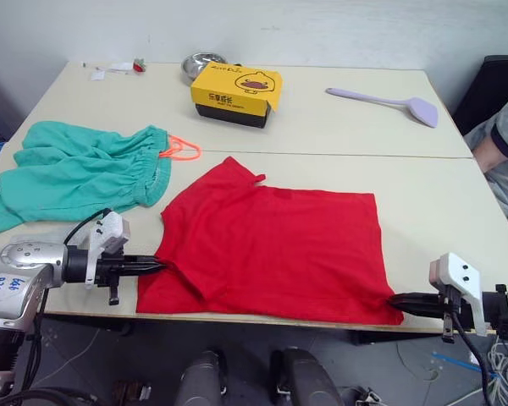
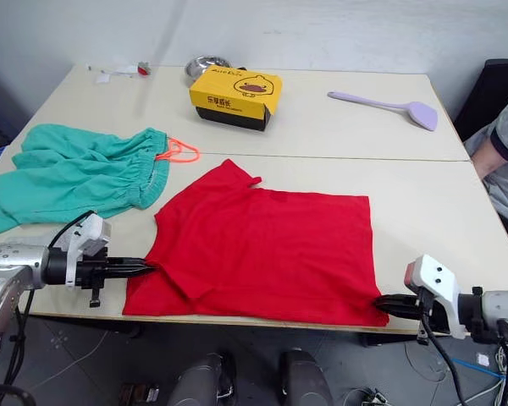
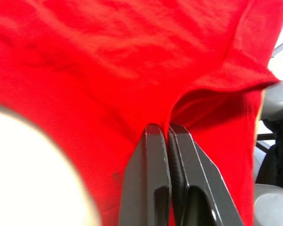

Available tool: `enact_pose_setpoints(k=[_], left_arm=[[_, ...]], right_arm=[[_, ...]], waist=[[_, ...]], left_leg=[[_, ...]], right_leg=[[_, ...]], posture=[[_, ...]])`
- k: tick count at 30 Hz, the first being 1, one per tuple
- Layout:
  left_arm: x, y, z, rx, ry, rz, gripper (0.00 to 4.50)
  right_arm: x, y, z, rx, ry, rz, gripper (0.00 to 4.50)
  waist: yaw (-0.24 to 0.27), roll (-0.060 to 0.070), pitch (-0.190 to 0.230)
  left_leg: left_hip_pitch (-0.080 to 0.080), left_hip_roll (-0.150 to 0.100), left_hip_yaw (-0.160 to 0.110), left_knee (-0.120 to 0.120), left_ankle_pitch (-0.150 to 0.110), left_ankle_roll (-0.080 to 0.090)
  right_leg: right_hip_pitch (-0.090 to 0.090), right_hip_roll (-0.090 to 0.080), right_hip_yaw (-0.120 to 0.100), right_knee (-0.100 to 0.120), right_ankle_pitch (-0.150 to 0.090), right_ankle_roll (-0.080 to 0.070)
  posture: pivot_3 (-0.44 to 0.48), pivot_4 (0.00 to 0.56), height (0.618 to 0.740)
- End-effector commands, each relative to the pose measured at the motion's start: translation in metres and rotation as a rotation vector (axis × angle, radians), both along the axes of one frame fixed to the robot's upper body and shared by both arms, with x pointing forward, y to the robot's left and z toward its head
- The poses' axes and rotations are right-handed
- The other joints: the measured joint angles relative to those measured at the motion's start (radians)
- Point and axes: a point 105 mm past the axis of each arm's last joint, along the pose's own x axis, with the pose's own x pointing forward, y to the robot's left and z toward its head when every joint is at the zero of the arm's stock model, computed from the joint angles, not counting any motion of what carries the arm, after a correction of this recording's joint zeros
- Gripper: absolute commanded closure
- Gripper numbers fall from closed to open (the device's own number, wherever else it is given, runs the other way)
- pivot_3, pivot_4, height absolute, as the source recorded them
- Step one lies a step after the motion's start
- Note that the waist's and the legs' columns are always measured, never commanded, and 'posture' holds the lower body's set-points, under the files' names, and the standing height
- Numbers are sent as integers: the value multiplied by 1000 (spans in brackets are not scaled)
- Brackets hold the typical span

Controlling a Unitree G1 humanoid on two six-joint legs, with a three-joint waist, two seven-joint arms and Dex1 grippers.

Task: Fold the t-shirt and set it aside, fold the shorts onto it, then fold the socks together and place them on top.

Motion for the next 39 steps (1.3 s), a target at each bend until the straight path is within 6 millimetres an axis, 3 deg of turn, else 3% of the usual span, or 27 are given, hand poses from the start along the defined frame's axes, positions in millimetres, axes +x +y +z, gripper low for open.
enact_pose_setpoints(k=[1, 2, 7, 11, 13, 14, 16, 18, 23, 29, 30, 32, 39], left_arm=[[4, 5, 3, 5, -6, 43, 4042], [5, 6, 2, 13, -17, 48, 3891], [13, 15, 16, 8, -183, 88, 2307], [1, 2, 35, -59, -298, -4, 2273], [-14, -8, 30, -10, -299, -113, 2273], [-21, -12, 26, 34, -311, -170, 2273], [-29, -21, 17, 82, -327, -256, 2273], [-29, -34, 14, 70, -354, -295, 1925], [-18, -55, 9, 71, -426, -328, 477], [-28, -78, 10, -48, -385, -383, 477], [-29, -80, 10, -61, -382, -382, 431], [-31, -88, 9, -127, -366, -352, 844], [-28, -94, -10, -176, -340, -227, 2949]], right_arm=[[5, 4, 6, 59, -50, -15, 4088], [7, 5, 8, 74, -73, -13, 3915], [9, -2, 21, 64, -181, -14, 2187], [1, 3, 40, 141, -256, 27, 772], [-7, 13, 46, 193, -277, 60, 41], [-12, 19, 47, 214, -286, 84, 10], [-21, 32, 44, 245, -278, 134, 10], [-28, 45, 39, 272, -289, 164, 0], [-27, 59, 36, 266, -397, 173, 0], [-29, 78, 30, 301, -396, 220, 0], [-29, 82, 30, 308, -399, 229, 176], [-29, 95, 23, 312, -386, 271, 567], [-16, 132, -3, 271, -356, 324, 2992]], waist=[[-1, 0, 0], [0, 0, 0], [1, 0, 0], [-1, -1, 0], [0, -1, 0], [-1, -1, 0], [0, -1, 0], [1, -1, 0], [2, -1, 0], [-4, -1, 0], [-3, -1, 0], [-1, -1, 0], [-1, -1, 0]], left_leg=[[0, 0, 0, 0, 0, 0], [0, 0, 0, 0, 0, 0], [0, 0, 0, 0, 0, 0], [0, 0, 0, 1, 0, 0], [1, 0, 0, 0, 0, -1], [1, 0, 0, 0, 0, -1], [1, 0, 0, 0, 0, -1], [2, 0, 0, 0, 0, -1], [2, -1, 0, 0, 0, -2], [3, 0, 0, 0, 3, 3], [2, 0, 0, 0, 3, 3], [2, 0, 0, 0, 3, 2], [2, 0, -1, 1, 3, 2]], right_leg=[[0, 0, 0, 0, 0, 0], [0, 0, 0, 0, 0, 0], [0, 0, 0, 1, 0, 0], [1, 0, 0, 1, 0, 1], [1, 0, 0, 0, 0, 1], [1, 0, 0, 0, 0, 1], [1, 0, 0, 0, 0, 1], [2, 0, 0, 1, 0, 1], [3, -1, 0, 0, 3, 2], [3, 0, 1, 0, 4, 1], [3, 0, 0, 0, 4, 1], [3, 0, 0, 0, 4, 0], [3, 0, 0, 1, 4, 1]], posture=[[0, 150, 740], [0, 150, 740], [0, 150, 740], [0, 150, 740], [0, 150, 740], [0, 150, 740], [0, 150, 740], [0, 150, 740], [0, 150, 740], [0, 150, 740], [0, 150, 740], [0, 150, 740], [0, 150, 740]])
